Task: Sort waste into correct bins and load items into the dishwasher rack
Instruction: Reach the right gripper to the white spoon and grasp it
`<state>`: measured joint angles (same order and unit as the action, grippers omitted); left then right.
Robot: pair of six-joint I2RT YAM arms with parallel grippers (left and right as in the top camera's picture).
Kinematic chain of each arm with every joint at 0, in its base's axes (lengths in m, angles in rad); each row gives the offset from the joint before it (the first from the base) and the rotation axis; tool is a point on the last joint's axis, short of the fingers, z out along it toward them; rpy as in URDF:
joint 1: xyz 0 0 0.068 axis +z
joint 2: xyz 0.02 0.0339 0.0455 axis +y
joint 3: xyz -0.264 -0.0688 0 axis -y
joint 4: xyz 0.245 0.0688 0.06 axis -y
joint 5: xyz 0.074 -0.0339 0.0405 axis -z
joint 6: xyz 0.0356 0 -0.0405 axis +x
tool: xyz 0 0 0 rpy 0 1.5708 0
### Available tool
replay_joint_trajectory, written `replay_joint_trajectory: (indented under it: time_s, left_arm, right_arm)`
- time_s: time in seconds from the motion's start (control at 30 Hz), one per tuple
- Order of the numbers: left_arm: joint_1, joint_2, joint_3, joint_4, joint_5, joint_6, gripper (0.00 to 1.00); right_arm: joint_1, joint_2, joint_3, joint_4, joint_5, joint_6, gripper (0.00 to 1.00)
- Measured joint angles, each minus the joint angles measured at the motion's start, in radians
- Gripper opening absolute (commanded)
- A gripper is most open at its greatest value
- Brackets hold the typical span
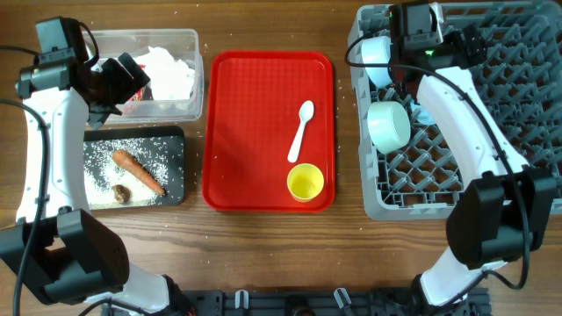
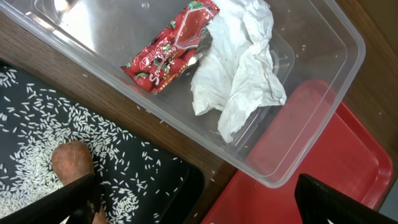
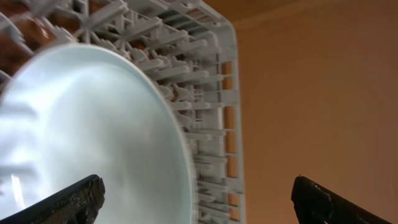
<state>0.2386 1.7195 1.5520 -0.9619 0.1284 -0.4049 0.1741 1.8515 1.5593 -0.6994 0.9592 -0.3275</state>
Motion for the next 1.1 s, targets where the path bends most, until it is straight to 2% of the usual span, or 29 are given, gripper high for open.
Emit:
replay_joint_trajectory:
  time_s: [0.17, 0.3, 0.33, 0.47, 0.57, 0.7, 1.1]
  left_arm:
    - [0.0, 0.0, 0.0, 0.0, 0.0, 0.0, 1.0]
    - [0.0, 0.0, 0.0, 0.0, 0.0, 0.0, 1.0]
    - [0.0, 0.0, 0.0, 0.0, 0.0, 0.0, 1.0]
    - [0.0, 0.0, 0.0, 0.0, 0.0, 0.0, 1.0]
    - [0.0, 0.0, 0.0, 0.0, 0.0, 0.0, 1.0]
    - [0.0, 0.0, 0.0, 0.0, 0.0, 0.0, 1.0]
    - [0.0, 0.0, 0.0, 0.0, 0.0, 0.0, 1.0]
  right_arm:
    - [0.103, -0.074, 0.001, -0.034, -0.268, 0.105, 1.0]
    - [0.183, -0.183, 0.003, -0.026, -0.664, 0.221, 1.0]
    - [0.189, -0.193, 0.006, -0.009, -0.813, 0.271, 1.0]
    - [0.189, -0.165, 0.001, 0.089, -1.102, 0.472, 0.86]
    - [0.189, -0.08, 0.001, 0.122, -1.147, 0.605, 0.84]
    - [0.189, 0.084, -0.001, 0.132, -1.162, 0.676, 0.8]
    - [0.189, 0.299, -0.004, 0.148, -1.169, 0.53, 0.61]
